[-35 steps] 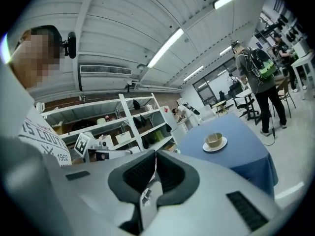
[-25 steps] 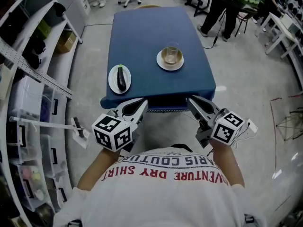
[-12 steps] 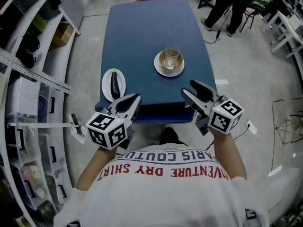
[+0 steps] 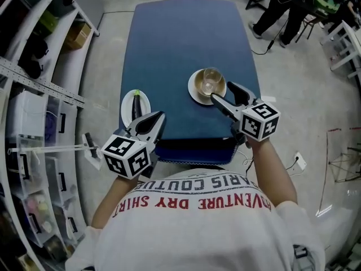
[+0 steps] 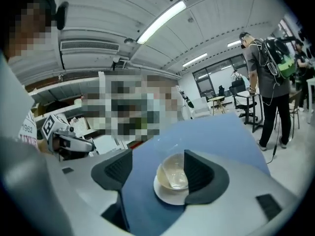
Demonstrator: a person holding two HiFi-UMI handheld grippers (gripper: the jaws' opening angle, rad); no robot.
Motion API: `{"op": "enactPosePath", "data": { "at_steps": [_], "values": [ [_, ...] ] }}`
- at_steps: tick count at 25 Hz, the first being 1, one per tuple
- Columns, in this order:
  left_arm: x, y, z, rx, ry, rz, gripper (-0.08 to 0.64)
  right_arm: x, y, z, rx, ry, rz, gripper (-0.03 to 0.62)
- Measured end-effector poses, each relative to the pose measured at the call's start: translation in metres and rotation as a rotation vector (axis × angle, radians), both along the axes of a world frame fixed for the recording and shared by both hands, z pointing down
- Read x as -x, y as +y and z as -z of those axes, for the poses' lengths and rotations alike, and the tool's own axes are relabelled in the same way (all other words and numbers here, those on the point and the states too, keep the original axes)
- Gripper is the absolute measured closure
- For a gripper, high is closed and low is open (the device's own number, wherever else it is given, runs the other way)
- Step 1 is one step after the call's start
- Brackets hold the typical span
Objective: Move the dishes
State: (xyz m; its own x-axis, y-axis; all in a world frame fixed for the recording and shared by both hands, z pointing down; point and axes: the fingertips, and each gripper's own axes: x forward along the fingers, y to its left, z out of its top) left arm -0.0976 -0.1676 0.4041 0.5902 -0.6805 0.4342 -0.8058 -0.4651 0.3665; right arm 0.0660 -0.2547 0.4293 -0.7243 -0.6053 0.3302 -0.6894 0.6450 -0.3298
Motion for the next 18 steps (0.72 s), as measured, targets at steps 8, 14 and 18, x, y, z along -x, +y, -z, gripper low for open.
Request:
{"op": "enactPosePath", "data": {
  "at_steps": [8,14,18],
  "values": [
    [0.015,-0.018,-0.016,0.029,-0.002,0.048,0.531,0.015,-0.041,-0.034,-0.050,0.177,-0.001,0.279],
    [0.021,-0.023,-0.021,0.041,-0.005,0.062,0.531,0.026,-0.053,-0.037,-0.124,0.246,0.007,0.279],
    [0.024,-0.024,-0.024,0.046,-0.015,0.068,0.531,0.032,-0.052,-0.035,-0.155,0.254,0.021,0.300]
  ]
}}
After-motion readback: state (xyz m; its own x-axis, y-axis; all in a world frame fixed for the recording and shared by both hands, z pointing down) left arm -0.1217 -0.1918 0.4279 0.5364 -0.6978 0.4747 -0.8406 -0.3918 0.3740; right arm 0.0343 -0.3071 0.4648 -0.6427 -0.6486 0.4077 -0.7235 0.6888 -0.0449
